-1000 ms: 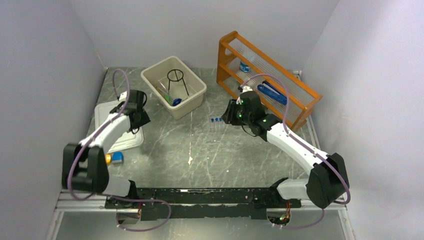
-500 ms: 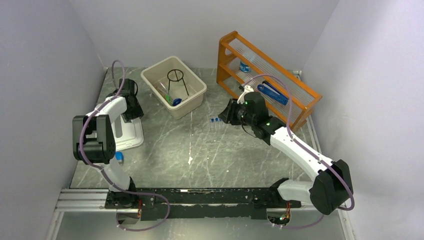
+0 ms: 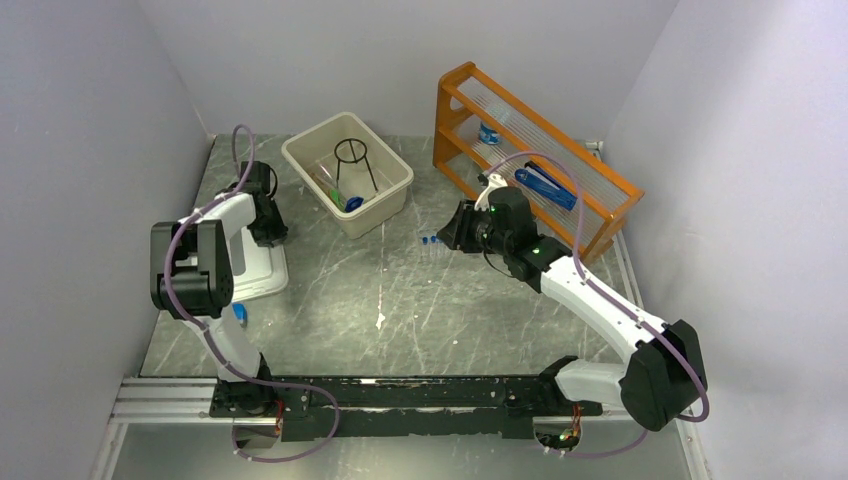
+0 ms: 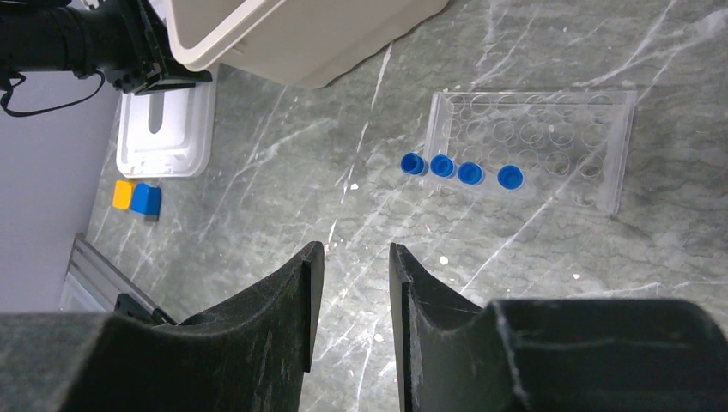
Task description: Organize the chemistry lab equipment
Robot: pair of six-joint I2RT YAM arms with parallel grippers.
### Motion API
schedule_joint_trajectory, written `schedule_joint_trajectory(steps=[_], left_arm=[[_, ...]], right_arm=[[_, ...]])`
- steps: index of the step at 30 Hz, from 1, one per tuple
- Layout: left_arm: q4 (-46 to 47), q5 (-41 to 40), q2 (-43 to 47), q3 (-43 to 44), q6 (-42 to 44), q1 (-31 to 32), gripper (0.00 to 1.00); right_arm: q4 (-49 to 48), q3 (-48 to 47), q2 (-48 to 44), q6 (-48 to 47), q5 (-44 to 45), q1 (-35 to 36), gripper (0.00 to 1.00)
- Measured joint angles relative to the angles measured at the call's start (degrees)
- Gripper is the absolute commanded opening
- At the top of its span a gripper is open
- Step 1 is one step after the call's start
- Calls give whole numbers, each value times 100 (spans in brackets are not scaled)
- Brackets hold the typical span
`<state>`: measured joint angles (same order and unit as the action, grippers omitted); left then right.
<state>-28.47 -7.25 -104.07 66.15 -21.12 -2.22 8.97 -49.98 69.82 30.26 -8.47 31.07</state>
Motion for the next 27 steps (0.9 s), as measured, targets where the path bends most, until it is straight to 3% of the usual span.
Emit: schedule_joint_trajectory(steps=[2,6,8,16,27], left_arm=[[13,-2,-39,7,-4,0,31],[-39,2,-96,87,-15,2,11],[-4,37,-83,101,-33,0,5],[114,433,306,-262,-76,-4,5],[107,1298,1768,-785,-208,0,5]], right_arm=[[-15,0,0,9,-13,0,37],[-15,0,0,26,-26,0,37],[-15,0,2,37,-46,0,37],[-9,-2,92,96,-214,0,38],[-63,-131,358,319,-393,299,45]])
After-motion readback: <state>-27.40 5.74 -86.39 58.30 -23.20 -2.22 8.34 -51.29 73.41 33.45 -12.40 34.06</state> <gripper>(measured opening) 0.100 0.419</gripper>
